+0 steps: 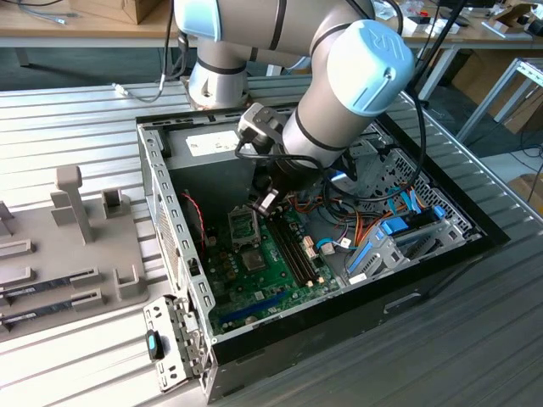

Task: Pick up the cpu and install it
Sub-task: 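Close the cpu cover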

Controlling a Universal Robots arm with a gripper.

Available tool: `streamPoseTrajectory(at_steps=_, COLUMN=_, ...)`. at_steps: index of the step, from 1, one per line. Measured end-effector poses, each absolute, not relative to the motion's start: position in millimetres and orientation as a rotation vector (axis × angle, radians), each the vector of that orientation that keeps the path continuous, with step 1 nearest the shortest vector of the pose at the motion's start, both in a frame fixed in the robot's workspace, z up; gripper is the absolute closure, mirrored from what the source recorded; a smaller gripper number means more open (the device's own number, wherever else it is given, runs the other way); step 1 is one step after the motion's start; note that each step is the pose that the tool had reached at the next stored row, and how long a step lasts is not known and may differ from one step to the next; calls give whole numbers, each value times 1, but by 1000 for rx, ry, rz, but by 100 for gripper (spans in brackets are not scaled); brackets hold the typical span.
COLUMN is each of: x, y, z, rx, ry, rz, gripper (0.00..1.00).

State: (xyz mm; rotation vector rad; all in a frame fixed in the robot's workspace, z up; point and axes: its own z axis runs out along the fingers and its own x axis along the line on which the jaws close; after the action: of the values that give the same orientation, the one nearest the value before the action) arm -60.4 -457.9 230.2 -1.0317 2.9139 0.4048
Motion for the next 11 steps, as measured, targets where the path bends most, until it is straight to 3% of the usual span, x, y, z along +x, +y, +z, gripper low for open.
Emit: streamPoseTrajectory(at_steps=11, x=-64, y=-458, z=236, rx=-1062, ry=2902, rz=415, gripper=89)
